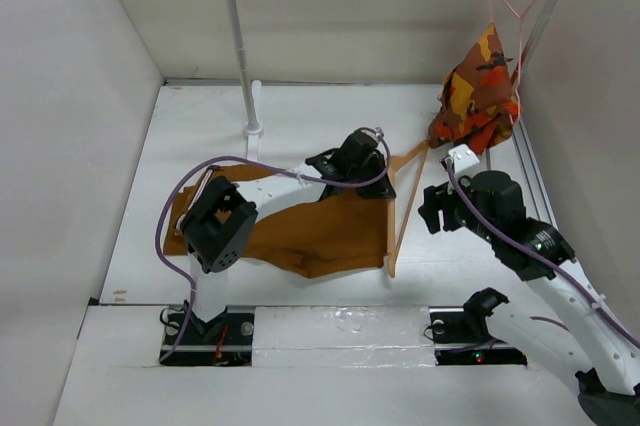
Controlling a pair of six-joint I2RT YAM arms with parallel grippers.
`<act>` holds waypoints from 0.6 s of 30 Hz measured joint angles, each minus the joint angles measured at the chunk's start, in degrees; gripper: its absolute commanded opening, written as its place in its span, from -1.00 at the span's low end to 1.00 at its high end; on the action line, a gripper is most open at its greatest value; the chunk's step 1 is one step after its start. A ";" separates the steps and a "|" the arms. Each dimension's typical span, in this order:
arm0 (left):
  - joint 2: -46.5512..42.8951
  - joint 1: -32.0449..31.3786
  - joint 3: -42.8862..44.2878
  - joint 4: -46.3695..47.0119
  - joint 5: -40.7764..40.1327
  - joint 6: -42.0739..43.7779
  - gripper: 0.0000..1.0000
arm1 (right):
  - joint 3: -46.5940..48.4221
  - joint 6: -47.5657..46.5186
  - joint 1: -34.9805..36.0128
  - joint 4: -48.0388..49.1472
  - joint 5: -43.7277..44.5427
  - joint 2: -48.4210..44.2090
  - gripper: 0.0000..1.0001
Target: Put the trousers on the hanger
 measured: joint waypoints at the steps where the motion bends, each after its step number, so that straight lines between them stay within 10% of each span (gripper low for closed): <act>1: -0.15 -0.42 -1.49 1.14 -0.61 -0.68 -1.00 | -0.09 0.02 -0.24 0.00 -0.63 -0.11 0.20; 2: -0.22 -0.81 -2.49 2.03 -1.18 -1.11 -1.00 | -0.68 0.26 -1.73 0.07 -3.69 -0.15 0.20; 6: -2.36 -3.23 -7.10 6.10 -5.29 -3.91 -1.00 | -4.63 1.86 -4.83 3.39 -10.58 1.44 -1.00; 13: -10.88 -7.74 -17.29 9.22 -14.84 -9.92 -1.00 | -13.90 6.01 -10.36 16.83 -20.57 11.87 -0.96; 18: -14.01 -7.63 -25.07 13.09 -19.82 -13.66 -1.00 | -16.31 7.85 -13.40 30.71 -27.36 25.29 -0.19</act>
